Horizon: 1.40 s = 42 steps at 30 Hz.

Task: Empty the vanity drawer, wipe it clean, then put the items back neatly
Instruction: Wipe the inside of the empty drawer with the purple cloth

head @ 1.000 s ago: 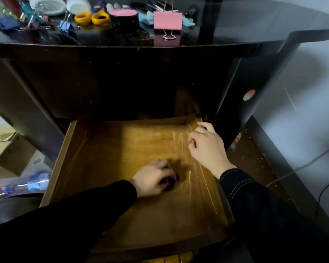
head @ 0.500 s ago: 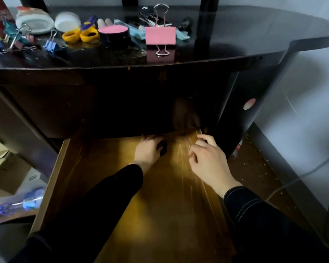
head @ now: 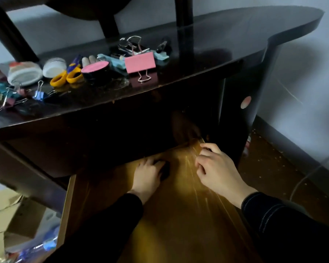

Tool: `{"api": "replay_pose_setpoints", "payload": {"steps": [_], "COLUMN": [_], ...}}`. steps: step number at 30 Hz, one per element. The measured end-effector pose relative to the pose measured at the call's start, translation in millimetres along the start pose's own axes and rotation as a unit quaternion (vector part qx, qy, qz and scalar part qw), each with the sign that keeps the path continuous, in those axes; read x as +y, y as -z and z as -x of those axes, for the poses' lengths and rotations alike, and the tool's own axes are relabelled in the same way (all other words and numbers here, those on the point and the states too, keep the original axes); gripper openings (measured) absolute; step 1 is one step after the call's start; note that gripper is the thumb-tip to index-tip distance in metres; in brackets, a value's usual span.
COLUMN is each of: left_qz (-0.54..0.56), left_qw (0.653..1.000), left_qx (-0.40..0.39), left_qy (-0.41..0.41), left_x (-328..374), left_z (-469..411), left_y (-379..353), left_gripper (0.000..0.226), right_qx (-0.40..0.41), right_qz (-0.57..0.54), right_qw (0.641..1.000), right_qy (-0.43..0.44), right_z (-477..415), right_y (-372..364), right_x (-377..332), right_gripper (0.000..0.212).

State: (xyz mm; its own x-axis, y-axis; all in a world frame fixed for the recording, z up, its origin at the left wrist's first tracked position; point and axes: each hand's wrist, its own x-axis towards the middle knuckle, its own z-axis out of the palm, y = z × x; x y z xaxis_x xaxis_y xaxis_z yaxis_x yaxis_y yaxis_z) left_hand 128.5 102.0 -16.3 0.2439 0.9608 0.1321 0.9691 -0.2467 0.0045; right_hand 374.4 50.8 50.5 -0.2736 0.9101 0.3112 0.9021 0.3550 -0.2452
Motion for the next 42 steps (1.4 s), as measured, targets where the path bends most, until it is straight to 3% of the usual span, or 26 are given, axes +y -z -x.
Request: {"api": "replay_pose_setpoints", "payload": {"steps": [3,7,16,24,28,31,36,39,42], "left_qz": [0.034,0.013,0.016,0.035,0.000,0.020,0.017,-0.032,-0.051], "left_qw": [0.998,0.998,0.979,0.999,1.000,0.994,0.974,0.979,0.992], "left_qx": [0.014,0.024,-0.014,0.003,-0.012,-0.035,-0.011,-0.017,-0.049], "left_qy": [0.059,0.051,-0.204,0.003,-0.021,-0.105,-0.225,-0.201,-0.102], "left_x": [5,24,12,33,42,36,22,23,30], "left_z": [-32,-31,46,-49,-43,-7,55,39,-2], "left_y": [-2,-7,-2,-7,-4,3,2,3,4], "left_gripper": [0.043,0.051,0.047,0.051,0.052,0.052,0.046,0.046,0.053], "right_qx": [0.000,0.004,-0.006,-0.003,-0.017,-0.015,-0.011,-0.010,-0.004], "right_qz": [-0.006,-0.009,-0.001,0.000,0.007,0.003,-0.001,0.005,0.005], "right_qw": [1.000,1.000,1.000,1.000,1.000,1.000,1.000,1.000,1.000], "right_qy": [0.000,-0.003,-0.001,-0.005,-0.009,-0.009,-0.006,-0.004,-0.005], "right_z": [0,-1,0,-2,-3,-2,-1,-1,-1], "right_y": [0,1,1,2,5,6,6,5,4], "right_x": [0,0,-1,-2,-2,-2,-2,-2,-2], "right_gripper": [0.011,0.011,0.012,0.010,0.013,0.012,0.014,0.015,0.014]}}
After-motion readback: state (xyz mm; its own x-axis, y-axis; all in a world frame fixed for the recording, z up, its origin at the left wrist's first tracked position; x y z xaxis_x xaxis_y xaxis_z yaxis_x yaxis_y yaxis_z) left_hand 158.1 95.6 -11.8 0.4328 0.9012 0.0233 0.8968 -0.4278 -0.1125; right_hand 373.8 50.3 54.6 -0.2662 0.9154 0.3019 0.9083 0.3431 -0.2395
